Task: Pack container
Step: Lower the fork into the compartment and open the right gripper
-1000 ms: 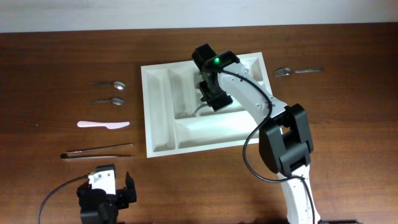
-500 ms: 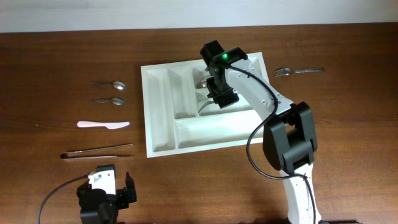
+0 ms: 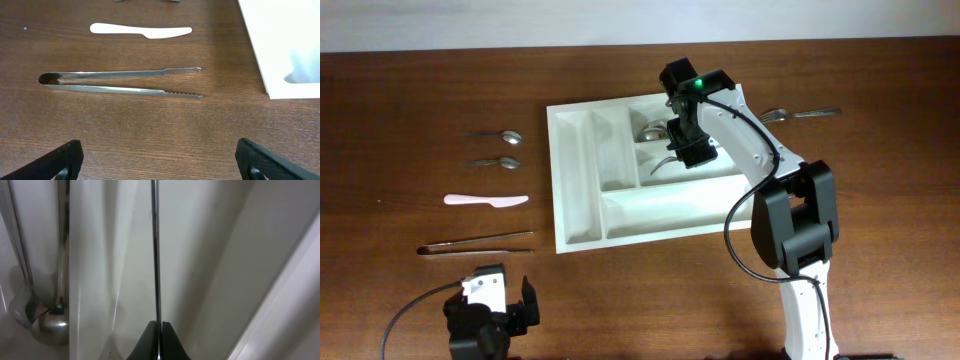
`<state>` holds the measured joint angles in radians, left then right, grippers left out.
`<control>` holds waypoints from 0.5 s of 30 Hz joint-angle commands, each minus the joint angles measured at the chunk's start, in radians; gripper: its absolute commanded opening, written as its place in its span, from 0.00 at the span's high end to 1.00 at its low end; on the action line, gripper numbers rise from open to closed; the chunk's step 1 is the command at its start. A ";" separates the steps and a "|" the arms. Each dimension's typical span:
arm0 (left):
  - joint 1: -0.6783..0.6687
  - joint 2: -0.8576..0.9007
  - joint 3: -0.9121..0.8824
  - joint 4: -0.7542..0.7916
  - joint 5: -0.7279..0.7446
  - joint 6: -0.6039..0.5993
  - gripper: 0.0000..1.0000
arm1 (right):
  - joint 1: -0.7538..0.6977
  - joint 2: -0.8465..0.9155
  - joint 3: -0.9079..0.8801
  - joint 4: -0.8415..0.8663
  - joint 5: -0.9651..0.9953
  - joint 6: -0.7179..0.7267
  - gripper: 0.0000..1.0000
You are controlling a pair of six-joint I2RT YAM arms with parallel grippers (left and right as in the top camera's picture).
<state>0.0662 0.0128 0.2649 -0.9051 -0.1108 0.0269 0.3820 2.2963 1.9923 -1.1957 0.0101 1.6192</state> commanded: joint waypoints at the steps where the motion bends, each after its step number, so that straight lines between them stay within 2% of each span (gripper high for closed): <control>1: 0.005 -0.007 -0.003 0.000 0.007 0.016 0.01 | -0.002 0.001 -0.006 -0.003 -0.010 0.009 0.83; 3: 0.005 -0.007 -0.003 0.000 0.007 0.016 0.01 | -0.003 0.001 -0.006 -0.003 -0.025 0.009 0.75; 5: 0.005 -0.007 -0.003 0.000 0.007 0.016 0.01 | -0.003 0.001 -0.006 -0.002 -0.036 0.007 0.72; 10: 0.005 -0.007 -0.003 0.000 0.007 0.016 0.01 | -0.003 0.001 0.013 0.019 -0.064 -0.061 0.73; 15: 0.005 -0.007 -0.003 0.000 0.007 0.016 0.01 | -0.003 -0.006 0.094 0.017 -0.063 -0.157 0.78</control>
<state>0.0662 0.0128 0.2649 -0.9051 -0.1108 0.0269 0.3820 2.2963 2.0140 -1.1770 -0.0467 1.5421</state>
